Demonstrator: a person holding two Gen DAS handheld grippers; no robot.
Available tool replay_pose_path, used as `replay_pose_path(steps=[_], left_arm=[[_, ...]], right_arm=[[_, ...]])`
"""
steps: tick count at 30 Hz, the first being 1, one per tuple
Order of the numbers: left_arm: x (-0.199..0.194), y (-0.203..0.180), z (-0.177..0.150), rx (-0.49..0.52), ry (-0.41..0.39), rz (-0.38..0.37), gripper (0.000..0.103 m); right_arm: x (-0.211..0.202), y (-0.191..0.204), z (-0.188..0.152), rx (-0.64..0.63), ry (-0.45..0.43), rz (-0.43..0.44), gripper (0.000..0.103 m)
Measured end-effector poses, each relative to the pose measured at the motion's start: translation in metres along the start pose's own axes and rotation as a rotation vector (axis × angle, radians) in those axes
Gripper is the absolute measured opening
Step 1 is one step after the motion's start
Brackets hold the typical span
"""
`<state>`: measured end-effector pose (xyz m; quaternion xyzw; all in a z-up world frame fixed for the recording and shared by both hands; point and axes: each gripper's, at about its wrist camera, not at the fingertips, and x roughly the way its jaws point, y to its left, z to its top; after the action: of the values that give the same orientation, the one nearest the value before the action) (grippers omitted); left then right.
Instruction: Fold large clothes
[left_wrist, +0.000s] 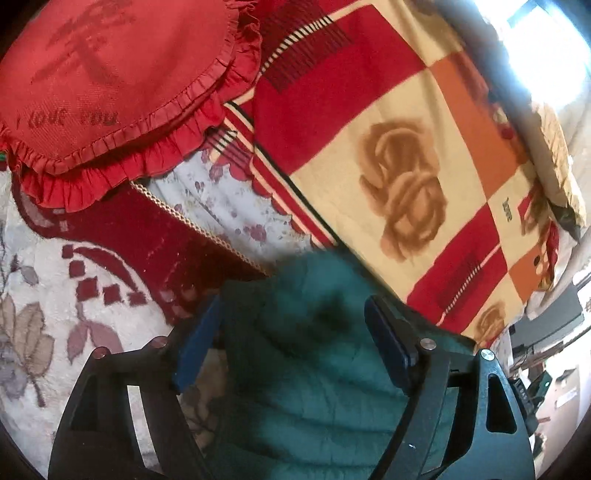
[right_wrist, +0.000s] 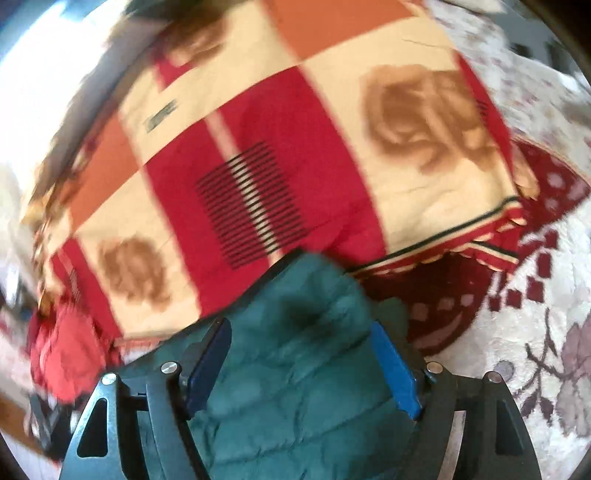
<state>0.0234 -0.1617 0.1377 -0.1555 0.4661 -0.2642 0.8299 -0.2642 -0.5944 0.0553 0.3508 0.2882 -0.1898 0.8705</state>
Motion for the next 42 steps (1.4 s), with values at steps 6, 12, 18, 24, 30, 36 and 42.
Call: replay_pose_path(steps=[6,12,18,24,30,36,42], left_arm=[[0.024,-0.023,-0.027,0.078,0.034,0.091,0.080],[0.066,-0.033,-0.040,0.105,0.053,0.261,0.080],[0.096,-0.006,-0.045,0.042,0.097,0.290,0.089],[0.104,-0.007,-0.053,0.094,0.051,0.313,0.092],[0.105,-0.005,-0.057,0.110,0.040,0.318,0.092],[0.080,-0.017,-0.061,0.172,0.012,0.303,0.092],[0.049,-0.032,-0.080,0.228,-0.029,0.254,0.092]], right_arm=[[0.030,0.072,-0.028,-0.266,0.069,0.021,0.076],[0.088,0.125,-0.038,-0.393,0.096,-0.005,0.076],[0.146,0.118,-0.053,-0.447,0.168,-0.152,0.077],[0.167,0.106,-0.064,-0.443,0.162,-0.177,0.080],[0.151,0.105,-0.060,-0.422,0.156,-0.162,0.080],[0.090,0.091,-0.055,-0.367,0.068,-0.098,0.080],[0.049,0.066,-0.053,-0.361,-0.011,-0.156,0.080]])
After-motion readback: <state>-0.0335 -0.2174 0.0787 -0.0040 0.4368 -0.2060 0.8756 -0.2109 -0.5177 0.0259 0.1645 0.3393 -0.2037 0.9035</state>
